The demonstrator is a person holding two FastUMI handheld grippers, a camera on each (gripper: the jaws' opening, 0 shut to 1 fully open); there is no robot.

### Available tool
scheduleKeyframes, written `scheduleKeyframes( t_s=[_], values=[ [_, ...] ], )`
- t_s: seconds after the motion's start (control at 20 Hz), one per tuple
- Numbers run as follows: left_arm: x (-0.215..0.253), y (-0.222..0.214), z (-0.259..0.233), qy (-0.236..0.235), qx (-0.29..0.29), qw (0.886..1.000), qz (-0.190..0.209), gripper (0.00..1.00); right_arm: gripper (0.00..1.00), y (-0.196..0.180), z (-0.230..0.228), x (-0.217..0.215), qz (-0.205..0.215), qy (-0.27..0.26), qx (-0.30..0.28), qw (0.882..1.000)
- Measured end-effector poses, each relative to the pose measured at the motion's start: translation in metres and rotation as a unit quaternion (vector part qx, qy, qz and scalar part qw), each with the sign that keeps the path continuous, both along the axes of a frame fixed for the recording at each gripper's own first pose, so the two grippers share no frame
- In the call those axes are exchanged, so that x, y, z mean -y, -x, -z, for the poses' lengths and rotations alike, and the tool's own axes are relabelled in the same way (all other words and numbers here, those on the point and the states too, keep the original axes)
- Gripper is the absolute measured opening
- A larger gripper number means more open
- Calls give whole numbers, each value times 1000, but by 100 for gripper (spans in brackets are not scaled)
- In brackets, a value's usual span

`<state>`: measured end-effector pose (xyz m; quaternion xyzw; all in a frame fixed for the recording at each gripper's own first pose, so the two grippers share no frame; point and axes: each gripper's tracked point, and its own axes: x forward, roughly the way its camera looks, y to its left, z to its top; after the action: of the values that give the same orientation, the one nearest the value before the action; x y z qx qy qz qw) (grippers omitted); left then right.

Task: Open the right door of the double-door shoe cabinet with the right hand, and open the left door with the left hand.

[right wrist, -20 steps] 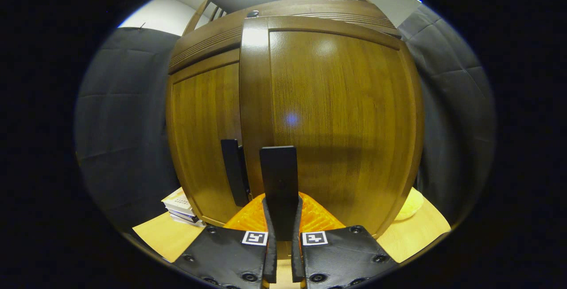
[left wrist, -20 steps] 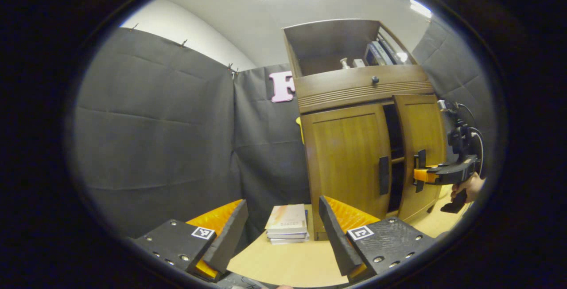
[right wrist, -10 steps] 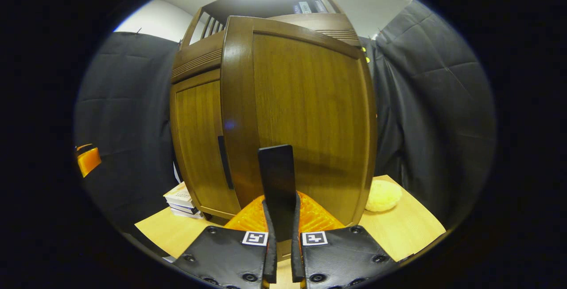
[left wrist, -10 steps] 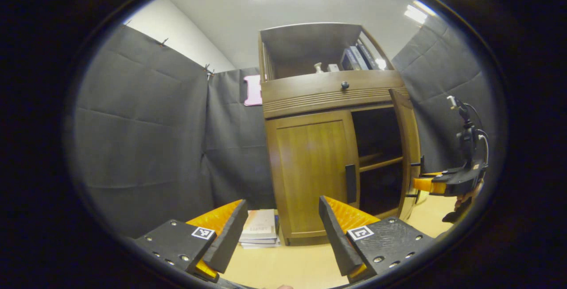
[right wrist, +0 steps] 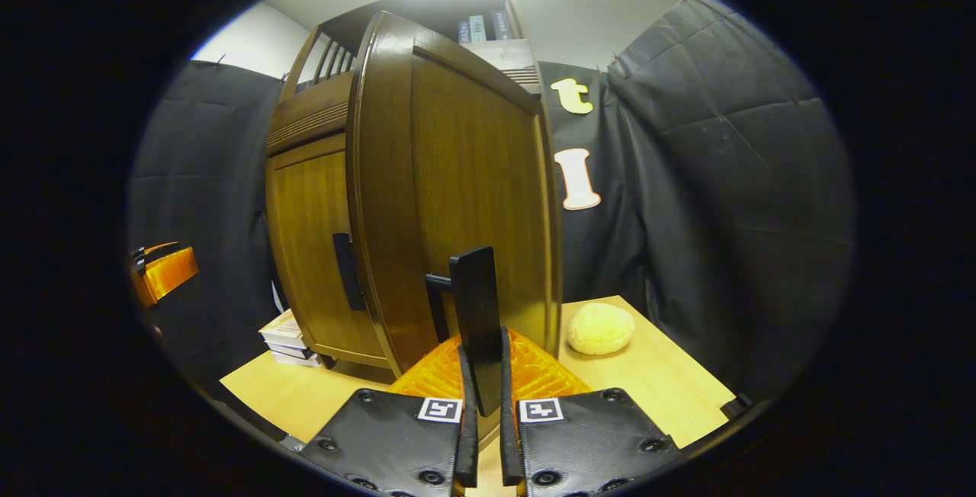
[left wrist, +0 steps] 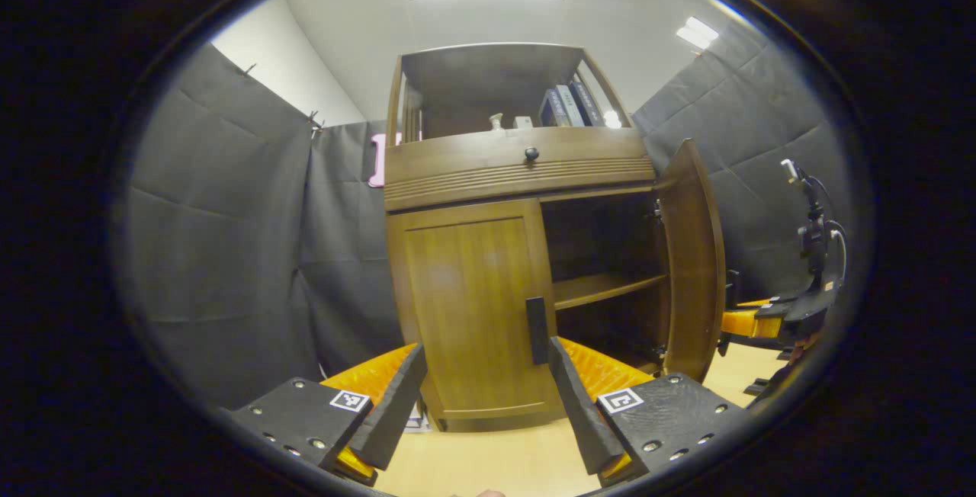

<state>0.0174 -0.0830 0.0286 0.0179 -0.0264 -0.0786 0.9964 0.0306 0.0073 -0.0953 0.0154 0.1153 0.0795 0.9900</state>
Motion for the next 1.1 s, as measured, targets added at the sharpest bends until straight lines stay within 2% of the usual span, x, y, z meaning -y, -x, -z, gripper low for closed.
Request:
scheduleKeyframes(
  t_s=[0.25, 0.3, 0.35, 0.4, 0.45, 0.55, 0.6, 0.7, 0.75, 0.8, 0.9, 0.95, 1.0, 1.05, 1.1],
  values=[
    [18, -1, -2, 0, 9, 1000, 25, 89, 10, 4, -3, 53, 46, -19, -4, 999],
    [20, -2, -1, 1, 10, 1000, 27, 89, 14, 2, -4, 60, 50, -24, -6, 998],
    [23, -4, -1, 1, 9, 1000, 28, 89, 6, 2, -3, 66, 52, -23, -7, 998],
    [26, -5, 0, 0, 8, 1000, 29, 89, 2, 2, -3, 70, 51, -19, -6, 998],
    [28, -8, 0, 0, 8, 1000, 28, 93, 1, 2, -4, 76, 51, -14, -3, 999],
    [28, -15, 3, -4, 8, 1000, 15, 89, 0, 3, -7, 84, 50, -2, 0, 999],
    [27, -20, 8, -7, 7, 1000, 7, 91, 6, 5, -11, 88, 52, 6, 6, 999],
    [26, -28, 16, -13, -3, 1000, -3, 96, 6, 10, -20, 103, 64, 35, 20, 997],
    [26, -30, 19, -14, -7, 1000, -7, 93, 0, 12, -24, 112, 73, 49, 27, 996],
    [25, -33, 21, -14, -10, 1000, -12, 89, 6, 15, -28, 122, 85, 57, 32, 994],
    [22, -38, 26, -10, -17, 1000, -21, 89, 6, 24, -39, 134, 96, 50, 37, 993],
    [24, -41, 30, -8, -22, 999, -25, 89, 0, 27, -42, 142, 108, 49, 40, 992],
    [24, -44, 33, -7, -26, 999, -27, 89, 6, 30, -48, 150, 120, 53, 48, 990],
    [23, -47, 36, -5, -30, 999, -29, 89, 7, 36, -54, 151, 121, 56, 57, 989],
    [23, -50, 37, -3, -31, 999, -31, 89, 16, 41, -61, 151, 119, 61, 64, 989]
  ],
)
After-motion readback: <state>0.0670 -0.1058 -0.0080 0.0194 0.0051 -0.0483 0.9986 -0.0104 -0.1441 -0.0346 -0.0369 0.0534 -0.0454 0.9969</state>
